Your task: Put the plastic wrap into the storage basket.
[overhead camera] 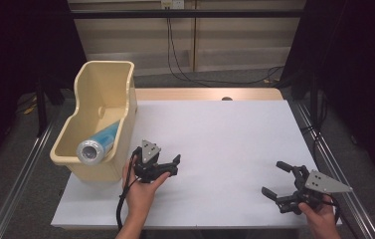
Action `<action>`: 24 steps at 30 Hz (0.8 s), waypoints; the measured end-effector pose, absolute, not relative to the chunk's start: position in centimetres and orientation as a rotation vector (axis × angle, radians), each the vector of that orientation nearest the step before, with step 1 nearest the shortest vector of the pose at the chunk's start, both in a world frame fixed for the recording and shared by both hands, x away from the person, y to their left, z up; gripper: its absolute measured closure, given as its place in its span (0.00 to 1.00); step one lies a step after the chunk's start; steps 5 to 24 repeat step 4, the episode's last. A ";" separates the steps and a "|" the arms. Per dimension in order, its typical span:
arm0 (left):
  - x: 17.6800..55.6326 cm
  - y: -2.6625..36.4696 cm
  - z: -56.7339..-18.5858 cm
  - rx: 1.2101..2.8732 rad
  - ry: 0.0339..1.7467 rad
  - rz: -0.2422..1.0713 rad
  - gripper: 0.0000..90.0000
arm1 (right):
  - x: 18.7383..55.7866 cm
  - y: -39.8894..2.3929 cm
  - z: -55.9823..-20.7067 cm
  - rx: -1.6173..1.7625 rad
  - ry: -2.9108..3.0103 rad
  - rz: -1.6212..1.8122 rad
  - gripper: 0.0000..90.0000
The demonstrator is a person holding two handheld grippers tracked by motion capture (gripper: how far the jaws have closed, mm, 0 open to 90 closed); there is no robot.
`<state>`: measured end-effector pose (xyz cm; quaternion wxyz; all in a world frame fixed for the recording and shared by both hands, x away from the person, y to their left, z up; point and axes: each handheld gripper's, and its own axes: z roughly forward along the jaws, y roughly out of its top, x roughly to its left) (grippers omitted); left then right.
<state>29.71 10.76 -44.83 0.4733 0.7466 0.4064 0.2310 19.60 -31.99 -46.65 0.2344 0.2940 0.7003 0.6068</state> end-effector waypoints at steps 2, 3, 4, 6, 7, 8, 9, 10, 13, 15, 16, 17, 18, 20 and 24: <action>29.7 10.8 -44.9 1.824 0.997 0.554 0.11 | 19.6 -32.0 -46.7 0.811 1.923 1.665 0.00; 29.7 10.8 -45.0 1.823 0.996 0.567 0.11 | 19.6 -32.0 -46.7 0.811 1.923 1.665 0.00; 29.7 10.9 -45.0 1.826 0.996 0.568 0.11 | 19.6 -32.0 -46.7 0.812 1.925 1.661 0.00; 29.7 10.9 -45.0 1.826 0.996 0.568 0.11 | 19.6 -32.0 -46.7 0.812 1.925 1.661 0.00; 29.7 10.9 -45.0 1.826 0.996 0.568 0.11 | 19.6 -32.0 -46.7 0.812 1.925 1.661 0.00; 29.7 10.9 -45.0 1.826 0.996 0.568 0.11 | 19.6 -32.0 -46.7 0.812 1.925 1.661 0.00; 29.7 10.9 -45.0 1.826 0.996 0.568 0.11 | 19.6 -32.0 -46.7 0.812 1.925 1.661 0.00; 29.7 10.9 -45.0 1.826 0.996 0.568 0.11 | 19.6 -32.0 -46.7 0.812 1.925 1.661 0.00; 29.7 10.9 -45.0 1.826 0.996 0.568 0.11 | 19.6 -32.0 -46.7 0.812 1.925 1.661 0.00; 29.7 10.9 -45.0 1.826 0.996 0.568 0.11 | 19.6 -32.0 -46.7 0.812 1.925 1.661 0.00; 29.7 10.9 -45.0 1.826 0.996 0.568 0.11 | 19.6 -32.0 -46.7 0.812 1.925 1.661 0.00; 29.7 10.9 -45.0 1.826 0.996 0.568 0.11 | 19.6 -32.0 -46.7 0.812 1.925 1.661 0.00; 29.7 10.9 -45.0 1.826 0.996 0.568 0.11 | 19.6 -32.0 -46.7 0.812 1.925 1.661 0.00; 29.7 10.9 -45.0 1.826 0.996 0.568 0.11 | 19.6 -32.0 -46.7 0.812 1.925 1.661 0.00; 29.7 10.9 -45.0 1.826 0.996 0.568 0.11 | 19.6 -32.0 -46.7 0.812 1.925 1.661 0.00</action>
